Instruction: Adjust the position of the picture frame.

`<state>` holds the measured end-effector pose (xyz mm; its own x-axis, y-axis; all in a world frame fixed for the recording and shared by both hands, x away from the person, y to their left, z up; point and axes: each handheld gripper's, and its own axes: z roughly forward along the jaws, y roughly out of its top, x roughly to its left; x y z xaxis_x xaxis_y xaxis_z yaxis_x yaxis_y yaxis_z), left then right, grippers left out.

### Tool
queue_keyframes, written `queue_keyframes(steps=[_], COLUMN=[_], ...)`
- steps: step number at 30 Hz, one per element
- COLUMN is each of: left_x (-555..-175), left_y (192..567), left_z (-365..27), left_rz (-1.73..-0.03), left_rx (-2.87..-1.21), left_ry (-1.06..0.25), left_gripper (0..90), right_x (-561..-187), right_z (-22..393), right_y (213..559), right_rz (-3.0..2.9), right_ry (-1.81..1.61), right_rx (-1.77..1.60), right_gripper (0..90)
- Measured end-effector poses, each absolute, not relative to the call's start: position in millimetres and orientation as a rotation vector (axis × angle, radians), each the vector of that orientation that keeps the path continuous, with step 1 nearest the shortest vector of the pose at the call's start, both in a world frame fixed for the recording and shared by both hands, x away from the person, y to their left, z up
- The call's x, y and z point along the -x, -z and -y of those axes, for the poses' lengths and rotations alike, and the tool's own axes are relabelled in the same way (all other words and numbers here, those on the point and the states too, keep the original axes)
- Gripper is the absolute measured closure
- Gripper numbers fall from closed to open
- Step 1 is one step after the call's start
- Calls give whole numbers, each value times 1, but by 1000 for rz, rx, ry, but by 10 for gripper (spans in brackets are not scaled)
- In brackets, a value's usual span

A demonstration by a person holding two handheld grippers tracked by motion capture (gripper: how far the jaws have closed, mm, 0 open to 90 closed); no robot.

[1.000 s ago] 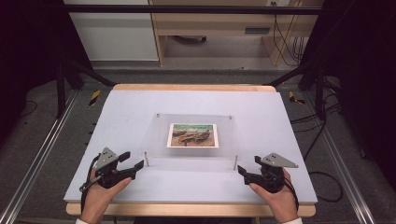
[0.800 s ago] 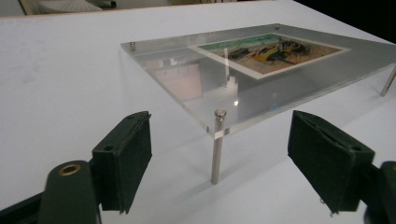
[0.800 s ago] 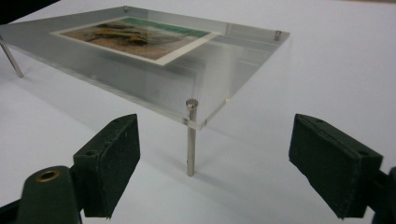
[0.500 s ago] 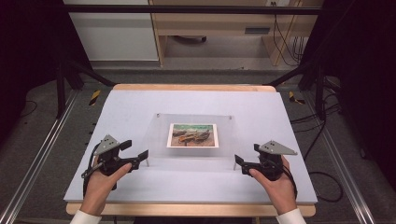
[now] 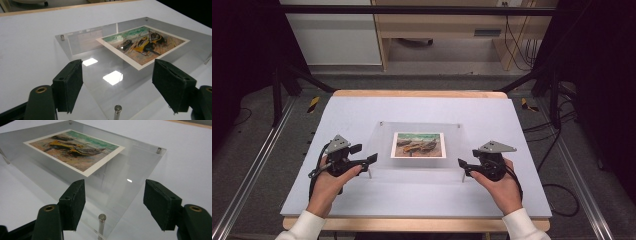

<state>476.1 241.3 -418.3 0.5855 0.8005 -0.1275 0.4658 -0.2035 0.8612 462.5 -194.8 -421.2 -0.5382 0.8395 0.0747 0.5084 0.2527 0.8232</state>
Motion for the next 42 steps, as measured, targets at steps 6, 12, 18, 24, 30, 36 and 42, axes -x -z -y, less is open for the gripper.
queue_keyframes(steps=[6, 12, 18, 24, 30, 36, 42], left_x=[-479, -481, -480, -480, -478, -481, -483], left_y=[423, 429, 431, 431, 429, 429, 432], left_z=[-241, -244, -242, -241, -242, -243, -246], left_rz=[-1049, -1075, -1066, -1063, -1053, -1065, -1082], left_rx=[-1851, -1803, -1826, -1834, -1844, -1840, -1835], left_ry=[-419, -355, -334, -337, -350, -358, -334], left_gripper=[243, 220, 207, 205, 262, 294, 275], right_x=[-468, -470, -472, -473, -475, -478, -478], right_z=[199, 201, 201, 197, 199, 198, 196], right_y=[426, 430, 430, 431, 431, 432, 435], right_rz=[-2169, -2170, -2177, -2200, -2210, -2226, -2246], right_ry=[-1199, -1218, -1227, -1237, -1236, -1249, -1250], right_rx=[-1278, -1323, -1317, -1322, -1340, -1355, -1354], right_gripper=[314, 292, 276, 255, 304, 312, 309])
